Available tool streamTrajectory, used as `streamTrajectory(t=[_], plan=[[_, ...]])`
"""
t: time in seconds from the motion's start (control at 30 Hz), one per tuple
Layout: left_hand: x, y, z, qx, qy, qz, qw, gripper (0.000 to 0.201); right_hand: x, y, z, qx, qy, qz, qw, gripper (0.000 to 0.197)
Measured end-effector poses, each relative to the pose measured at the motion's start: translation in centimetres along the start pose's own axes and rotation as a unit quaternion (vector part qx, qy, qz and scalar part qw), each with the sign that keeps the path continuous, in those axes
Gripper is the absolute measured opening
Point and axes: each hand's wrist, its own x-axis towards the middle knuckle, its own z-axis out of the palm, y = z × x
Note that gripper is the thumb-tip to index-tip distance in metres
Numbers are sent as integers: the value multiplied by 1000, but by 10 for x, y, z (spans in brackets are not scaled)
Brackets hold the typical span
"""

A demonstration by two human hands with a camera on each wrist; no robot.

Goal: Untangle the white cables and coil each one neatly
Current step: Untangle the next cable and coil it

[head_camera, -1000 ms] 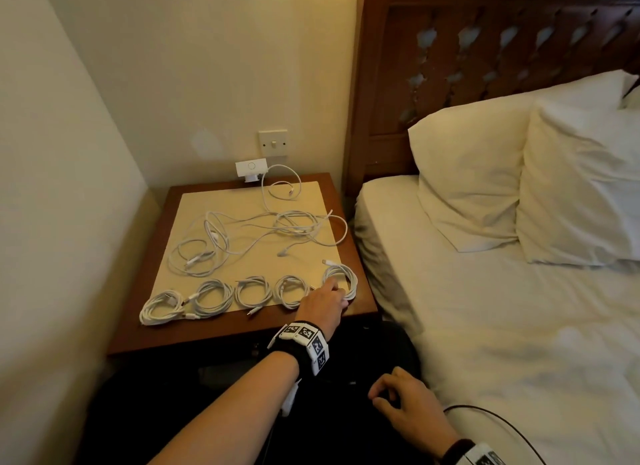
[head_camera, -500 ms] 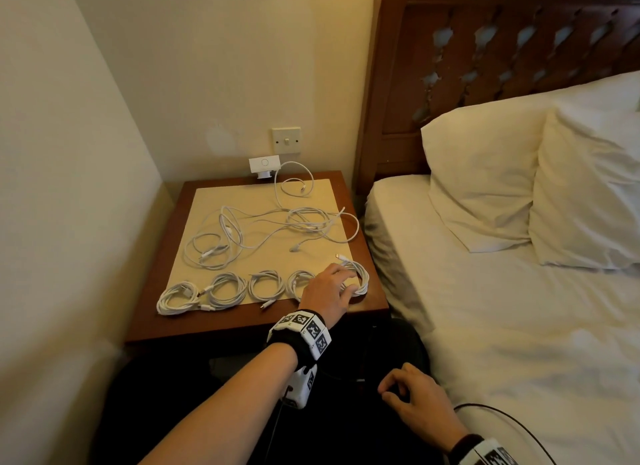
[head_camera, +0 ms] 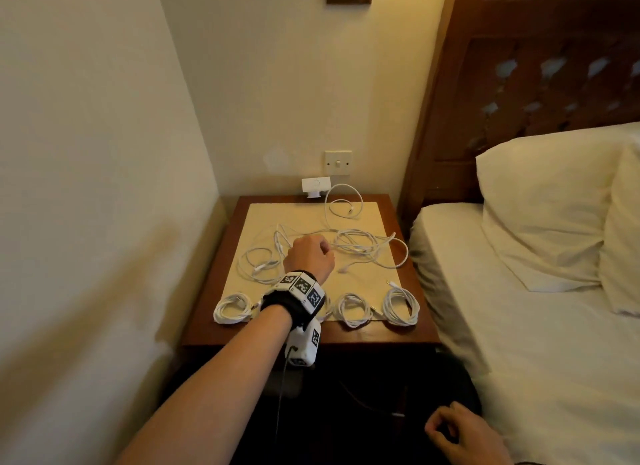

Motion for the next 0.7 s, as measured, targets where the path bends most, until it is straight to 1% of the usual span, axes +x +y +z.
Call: streamTrajectory(t=[0.03, 0.07, 0.1, 0.13, 0.2, 0.23, 0.27, 0.3, 0.33, 0.37, 0.4, 0.43, 0.47, 0.5, 0.53, 0.57, 0.6, 0.63, 0.67, 0.7], plan=[[8, -4, -9, 31, -13, -5, 999, 13, 3, -1, -1, 1, -17, 1, 1000, 14], [16, -8, -16, 63, -31, -4, 997, 18, 11, 9, 8, 7, -16, -5, 1000, 16], [23, -12, -22, 97, -50, 3, 994, 23, 33, 40, 25, -37, -16, -27, 999, 17], [30, -17, -27, 131, -63, 13, 989, 28, 51, 77, 46, -11, -78, -23, 997, 22], [42, -27, -33, 192, -90, 37, 977, 38, 70, 111, 67, 40, -85, -75, 993, 38], [48, -31, -34, 219, -108, 51, 968, 42, 73, 115, 67, 32, -100, -76, 992, 26], [53, -35, -34, 245, -127, 62, 959, 45, 69, 102, 64, 48, -102, -33, 993, 13], [57, -38, -34, 267, -141, 70, 951, 46, 56, 75, 45, 49, -90, -10, 995, 34], [61, -42, -33, 282, -148, 72, 945, 44, 40, 34, 28, 38, -51, 27, 998, 41], [63, -44, -32, 285, -149, 71, 944, 40, 37, 19, 19, 6, -55, 62, 997, 31], [65, -46, -32, 281, -145, 68, 946, 34, 30, 13, 14, 7, -6, 43, 999, 14], [67, -47, -31, 277, -137, 68, 949, 26, 30, 11, 14, 13, -11, 68, 998, 9], [68, -47, -31, 270, -129, 67, 952, 20, 21, 0, 4, 22, -22, 70, 997, 12], [70, -46, -32, 258, -124, 65, 956, 16, 20, 0, 4, 46, 2, 50, 998, 11], [73, -46, -33, 241, -122, 65, 961, 12, 19, -4, 2, 47, 9, 36, 998, 7], [77, -46, -36, 220, -120, 66, 966, 10, 20, -5, 1, 32, -3, 16, 999, 3], [82, -44, -40, 197, -116, 68, 971, 9, 20, -9, -3, 45, -8, 10, 999, 14], [87, -43, -45, 172, -109, 73, 976, 9, 20, -12, -9, 59, -4, -19, 998, 24], [94, -41, -52, 147, -97, 80, 981, 9, 18, -21, -17, 64, 3, -34, 997, 29], [100, -37, -60, 123, -85, 90, 985, 10, 19, -31, -28, 64, 9, -54, 996, 28]])
